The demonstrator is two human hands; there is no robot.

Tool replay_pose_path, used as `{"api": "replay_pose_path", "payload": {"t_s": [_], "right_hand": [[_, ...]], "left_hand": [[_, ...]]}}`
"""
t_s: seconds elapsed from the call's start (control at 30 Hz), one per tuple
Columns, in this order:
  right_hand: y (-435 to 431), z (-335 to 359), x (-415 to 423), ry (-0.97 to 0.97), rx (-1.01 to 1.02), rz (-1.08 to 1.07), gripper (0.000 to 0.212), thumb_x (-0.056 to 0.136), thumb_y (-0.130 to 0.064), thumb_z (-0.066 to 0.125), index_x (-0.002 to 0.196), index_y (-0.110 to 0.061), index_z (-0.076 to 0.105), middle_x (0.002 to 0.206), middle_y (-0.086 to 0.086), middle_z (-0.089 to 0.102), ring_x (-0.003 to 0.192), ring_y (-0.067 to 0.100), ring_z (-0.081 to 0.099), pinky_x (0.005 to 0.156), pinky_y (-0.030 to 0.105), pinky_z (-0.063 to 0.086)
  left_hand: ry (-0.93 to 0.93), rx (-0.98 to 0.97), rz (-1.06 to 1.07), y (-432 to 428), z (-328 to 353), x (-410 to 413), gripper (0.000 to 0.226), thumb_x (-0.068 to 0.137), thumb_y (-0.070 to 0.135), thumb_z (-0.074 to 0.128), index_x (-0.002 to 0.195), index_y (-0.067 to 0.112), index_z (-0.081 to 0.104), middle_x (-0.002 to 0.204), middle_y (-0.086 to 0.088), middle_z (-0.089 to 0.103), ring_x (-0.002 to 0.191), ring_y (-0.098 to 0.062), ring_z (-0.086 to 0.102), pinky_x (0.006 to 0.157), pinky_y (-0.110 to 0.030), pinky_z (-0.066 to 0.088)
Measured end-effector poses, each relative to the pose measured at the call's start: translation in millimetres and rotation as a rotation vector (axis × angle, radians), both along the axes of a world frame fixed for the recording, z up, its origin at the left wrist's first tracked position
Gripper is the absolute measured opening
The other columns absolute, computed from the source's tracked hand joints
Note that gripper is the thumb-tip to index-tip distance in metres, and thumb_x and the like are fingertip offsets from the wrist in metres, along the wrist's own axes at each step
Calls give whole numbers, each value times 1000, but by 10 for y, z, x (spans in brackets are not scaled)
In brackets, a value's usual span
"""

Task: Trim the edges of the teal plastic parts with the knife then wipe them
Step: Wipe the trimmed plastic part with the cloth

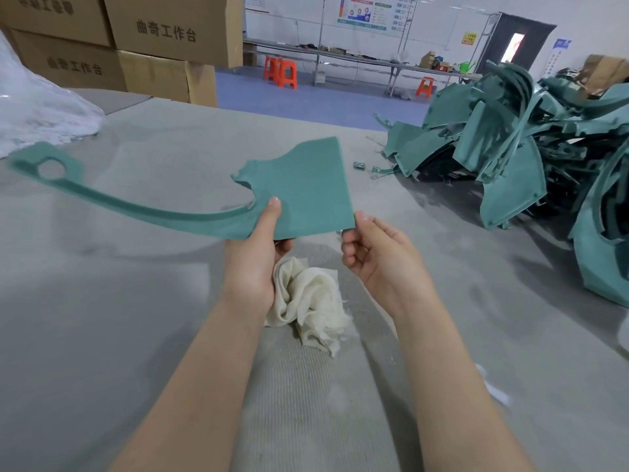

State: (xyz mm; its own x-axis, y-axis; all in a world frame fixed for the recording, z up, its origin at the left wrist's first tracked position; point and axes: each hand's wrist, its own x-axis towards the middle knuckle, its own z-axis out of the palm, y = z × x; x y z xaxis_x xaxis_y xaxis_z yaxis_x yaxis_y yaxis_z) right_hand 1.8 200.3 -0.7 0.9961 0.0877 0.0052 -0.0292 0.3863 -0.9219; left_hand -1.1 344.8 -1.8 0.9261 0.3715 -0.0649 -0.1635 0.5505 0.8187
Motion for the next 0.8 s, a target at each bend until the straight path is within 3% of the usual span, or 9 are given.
{"api": "replay_pose_path", "payload": {"t_s": [0.2, 0.37, 0.47, 0.53, 0.6, 0.63, 0.7, 0.8], "right_hand": [[-29, 8, -23, -123, -120, -58, 25, 101, -15, 47, 79, -12, 57, 53, -6, 48, 48, 6, 40, 52, 16, 38], [10, 48, -54, -158, -150, -97, 26, 102, -12, 44, 78, -11, 55, 54, -7, 48, 50, 5, 40, 54, 16, 37], [4, 67, -68, -147, -410, -135, 20, 100, -11, 48, 83, -12, 58, 61, -4, 56, 51, 6, 45, 55, 19, 39], [-28, 99, -121, -167, -679, -25, 8, 95, -24, 58, 93, -18, 61, 80, -1, 65, 61, 7, 54, 58, 16, 43], [-73, 125, -178, -156, -877, 246, 34, 79, -47, 69, 107, -28, 63, 99, -4, 67, 77, 4, 62, 67, 13, 46], [-70, 131, -207, -129, -923, 383, 41, 74, -49, 74, 110, -32, 62, 102, -8, 68, 83, 1, 64, 70, 13, 47], [7, 106, -265, -117, -1061, 557, 42, 75, -40, 80, 112, -33, 60, 99, -13, 69, 89, 1, 65, 72, 16, 51], [124, 35, -237, -241, -1301, 426, 36, 79, -25, 73, 112, -26, 59, 93, -10, 64, 87, 10, 60, 70, 20, 50]], "left_hand": [[21, 13, -79, 32, 9, -11, 3, 89, 19, 66, 91, 19, 63, 69, 8, 63, 45, -4, 51, 42, -17, 41], [107, -96, -223, 66, 4, -10, 8, 88, 21, 65, 82, 19, 60, 54, 7, 55, 39, -7, 40, 38, -16, 34], [126, -143, -254, 63, -6, -5, 9, 87, 21, 65, 80, 19, 60, 54, 7, 54, 39, -7, 40, 38, -16, 34], [124, -159, -253, 62, -15, 10, 8, 87, 21, 65, 82, 18, 60, 55, 7, 54, 40, -7, 40, 39, -17, 35], [113, -216, -237, 69, -22, 28, 6, 88, 20, 64, 84, 18, 60, 58, 6, 54, 41, -6, 40, 39, -16, 35], [106, -245, -225, 70, -23, 37, 5, 88, 19, 64, 85, 18, 59, 61, 6, 55, 42, -6, 40, 39, -15, 35], [96, -278, -204, 65, -24, 51, 4, 88, 17, 63, 87, 17, 60, 68, 6, 57, 43, -4, 42, 39, -14, 36], [94, -296, -194, 52, -31, 58, 5, 89, 16, 63, 86, 17, 60, 68, 6, 58, 42, -4, 43, 38, -14, 36]]}}
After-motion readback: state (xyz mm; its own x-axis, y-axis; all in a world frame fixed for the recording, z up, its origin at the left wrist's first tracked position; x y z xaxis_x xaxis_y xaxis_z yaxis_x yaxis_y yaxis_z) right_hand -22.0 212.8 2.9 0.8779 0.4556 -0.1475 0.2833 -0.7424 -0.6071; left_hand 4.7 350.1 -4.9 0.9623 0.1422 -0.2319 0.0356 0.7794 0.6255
